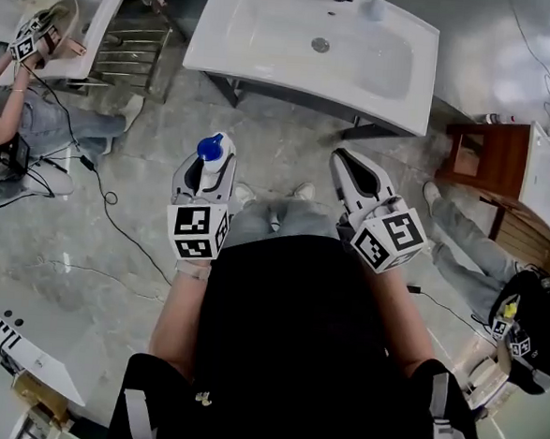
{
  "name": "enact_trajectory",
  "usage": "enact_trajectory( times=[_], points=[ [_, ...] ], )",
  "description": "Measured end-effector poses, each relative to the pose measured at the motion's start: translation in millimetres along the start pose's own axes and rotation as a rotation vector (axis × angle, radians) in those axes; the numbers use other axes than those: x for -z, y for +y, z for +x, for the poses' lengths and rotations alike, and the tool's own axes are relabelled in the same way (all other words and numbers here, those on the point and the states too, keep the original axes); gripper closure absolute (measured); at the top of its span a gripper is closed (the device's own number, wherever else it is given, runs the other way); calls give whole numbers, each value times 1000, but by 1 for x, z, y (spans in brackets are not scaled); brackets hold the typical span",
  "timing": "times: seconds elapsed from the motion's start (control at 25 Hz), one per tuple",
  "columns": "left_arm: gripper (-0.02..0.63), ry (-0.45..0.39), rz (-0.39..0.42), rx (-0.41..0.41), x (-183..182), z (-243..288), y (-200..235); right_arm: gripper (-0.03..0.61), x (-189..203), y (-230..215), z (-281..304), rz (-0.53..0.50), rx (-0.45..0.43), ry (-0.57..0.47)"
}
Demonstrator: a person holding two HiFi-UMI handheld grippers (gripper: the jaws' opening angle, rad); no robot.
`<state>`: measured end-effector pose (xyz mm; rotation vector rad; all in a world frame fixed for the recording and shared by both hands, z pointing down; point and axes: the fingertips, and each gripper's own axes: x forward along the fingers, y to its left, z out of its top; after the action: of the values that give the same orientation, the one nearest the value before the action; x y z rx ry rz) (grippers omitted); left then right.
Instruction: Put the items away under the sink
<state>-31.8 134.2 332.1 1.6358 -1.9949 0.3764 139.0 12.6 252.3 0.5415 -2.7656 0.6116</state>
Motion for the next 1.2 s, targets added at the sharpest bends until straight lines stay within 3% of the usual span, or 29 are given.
enact_trajectory(
  times=[0.56, 0.96, 1.2],
  points=[
    [405, 29, 13, 96, 53, -4, 44, 535, 46, 69, 41, -77, 11, 122],
    [405, 35, -56, 18, 80, 22, 50, 535, 67, 41, 69, -114, -48, 213],
    [405, 49, -144, -68, 115, 53, 48, 535, 90, 22, 98, -193, -163, 304]
  ],
)
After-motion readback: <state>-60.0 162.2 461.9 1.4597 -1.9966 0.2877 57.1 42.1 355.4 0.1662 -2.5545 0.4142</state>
